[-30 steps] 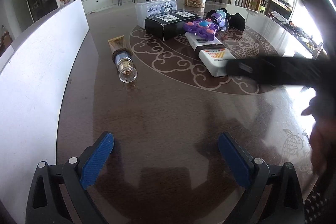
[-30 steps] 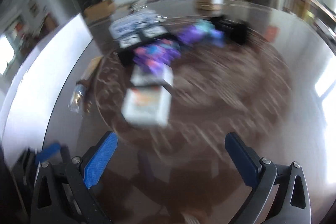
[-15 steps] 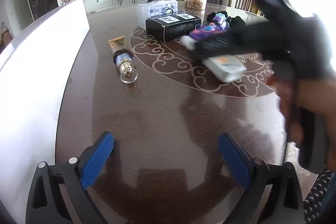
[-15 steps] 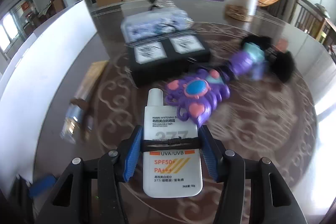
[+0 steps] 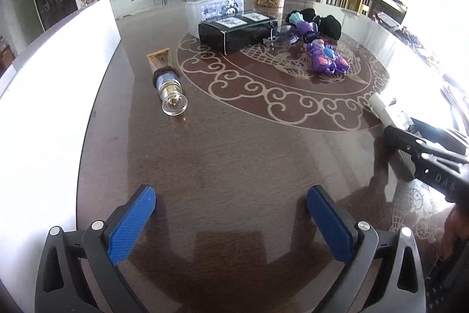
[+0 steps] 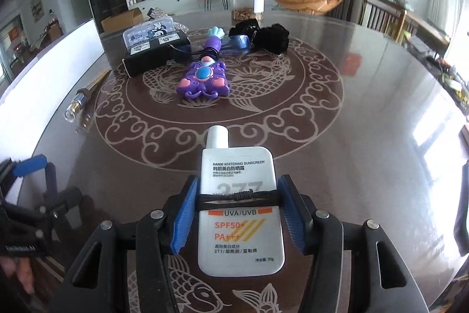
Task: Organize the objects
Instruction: 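Grasp the gold cosmetic tube with the left tool while the right tool holds the sunscreen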
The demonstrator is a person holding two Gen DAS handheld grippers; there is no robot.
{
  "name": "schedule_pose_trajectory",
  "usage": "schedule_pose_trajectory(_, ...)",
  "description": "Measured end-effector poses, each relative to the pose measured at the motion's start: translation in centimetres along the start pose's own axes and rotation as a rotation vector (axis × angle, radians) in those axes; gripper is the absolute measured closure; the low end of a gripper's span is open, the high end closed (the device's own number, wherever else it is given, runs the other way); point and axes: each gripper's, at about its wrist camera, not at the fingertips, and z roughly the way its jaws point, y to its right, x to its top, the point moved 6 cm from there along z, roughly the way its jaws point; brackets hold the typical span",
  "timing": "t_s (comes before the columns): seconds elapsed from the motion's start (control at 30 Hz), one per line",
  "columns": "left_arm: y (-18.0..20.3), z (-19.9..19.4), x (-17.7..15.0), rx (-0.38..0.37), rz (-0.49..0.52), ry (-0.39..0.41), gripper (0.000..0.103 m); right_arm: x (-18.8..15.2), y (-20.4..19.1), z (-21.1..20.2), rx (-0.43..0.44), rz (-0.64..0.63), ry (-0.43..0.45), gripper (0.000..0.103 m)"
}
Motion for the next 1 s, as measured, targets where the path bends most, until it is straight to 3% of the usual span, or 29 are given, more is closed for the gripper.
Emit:
schedule_pose_trajectory(0.07, -0.7, 0.0, 0.3, 0.014, -0.064, -0.040, 0.000, -0.3, -0.3, -0.1, -0.004, -0.016, 0.007, 0.041)
schedule_pose_trajectory(0.13, -1.8, -0.4, 1.5, -0.005, -0.143, -0.013, 0.000, 0.0, -0.5, 0.1, 0.012, -0.010, 0.006, 0.037)
schedule_pose_trajectory(0.37, -5.9, 2.2, 7.4, 0.182, -0.278, -0.011, 0.000, -0.1, -1.2, 0.4, 0.018, -0.020, -0.004, 0.026)
schedule_pose_trajectory(0.47, -7.0, 4.5, 8.9, 0.200, -0.323, -0.044, 0.000, -0.1, -1.2, 0.3, 0.025, -0.015, -0.002, 0.026)
schedule_pose_trajectory(0.57, -7.4, 6.9, 9.4, 0.202, -0.325, -0.112, 0.000, -0.1, -1.2, 0.3, 0.022, -0.022, -0.006, 0.025)
schedule_pose_trajectory(0.83, -8.3, 7.9, 10.6, 0.199, -0.309, -0.040, 0.000, -0.1, -1.3, 0.4, 0.028, -0.030, -0.010, 0.022)
schedule_pose_trajectory(1.0, -7.9, 7.9, 10.6, 0.175, -0.285, -0.085, 0.000, -0.1, -1.4, 0.5, 0.030, -0.034, -0.013, 0.021)
